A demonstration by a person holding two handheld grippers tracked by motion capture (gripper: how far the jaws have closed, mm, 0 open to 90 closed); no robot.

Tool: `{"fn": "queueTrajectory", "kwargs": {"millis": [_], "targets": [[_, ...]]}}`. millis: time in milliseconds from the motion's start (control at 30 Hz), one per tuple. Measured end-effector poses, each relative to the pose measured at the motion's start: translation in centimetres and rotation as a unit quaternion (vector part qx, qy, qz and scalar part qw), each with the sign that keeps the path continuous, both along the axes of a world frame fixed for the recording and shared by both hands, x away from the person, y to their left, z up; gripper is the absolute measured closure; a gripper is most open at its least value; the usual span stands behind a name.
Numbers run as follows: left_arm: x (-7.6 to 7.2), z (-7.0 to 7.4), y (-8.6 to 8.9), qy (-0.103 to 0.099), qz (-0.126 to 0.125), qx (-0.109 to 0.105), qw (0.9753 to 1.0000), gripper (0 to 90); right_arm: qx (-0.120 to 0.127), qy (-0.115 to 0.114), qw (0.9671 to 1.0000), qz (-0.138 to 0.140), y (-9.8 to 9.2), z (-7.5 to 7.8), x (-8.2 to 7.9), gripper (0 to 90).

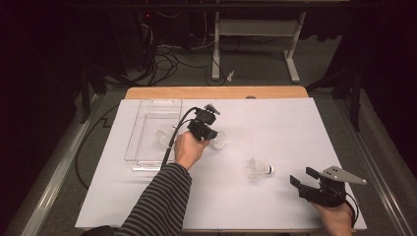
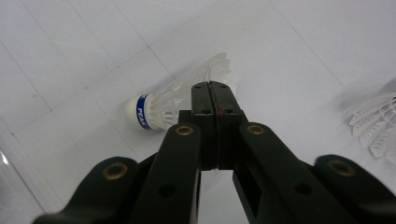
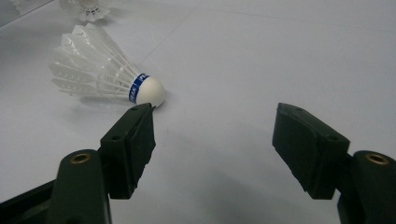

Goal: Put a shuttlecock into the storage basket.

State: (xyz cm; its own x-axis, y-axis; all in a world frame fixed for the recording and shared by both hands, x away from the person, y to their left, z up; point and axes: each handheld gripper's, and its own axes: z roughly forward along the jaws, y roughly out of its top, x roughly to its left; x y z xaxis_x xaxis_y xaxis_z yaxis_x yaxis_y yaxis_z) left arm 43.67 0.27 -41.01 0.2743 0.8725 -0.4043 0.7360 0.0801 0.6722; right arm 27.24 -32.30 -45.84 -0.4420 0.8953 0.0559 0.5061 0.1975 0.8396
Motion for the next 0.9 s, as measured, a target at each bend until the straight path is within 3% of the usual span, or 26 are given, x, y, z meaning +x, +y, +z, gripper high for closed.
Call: {"fn": "queueTrajectory", "kwargs": {"millis": [900], "targets": [[-1.8, 2.0, 0.5, -0.018, -0.025, -0.022, 0.9993, 89.7, 0.0, -0.001, 1.0, 0.002, 0.0, 0.0, 0.0, 30.5]]}}
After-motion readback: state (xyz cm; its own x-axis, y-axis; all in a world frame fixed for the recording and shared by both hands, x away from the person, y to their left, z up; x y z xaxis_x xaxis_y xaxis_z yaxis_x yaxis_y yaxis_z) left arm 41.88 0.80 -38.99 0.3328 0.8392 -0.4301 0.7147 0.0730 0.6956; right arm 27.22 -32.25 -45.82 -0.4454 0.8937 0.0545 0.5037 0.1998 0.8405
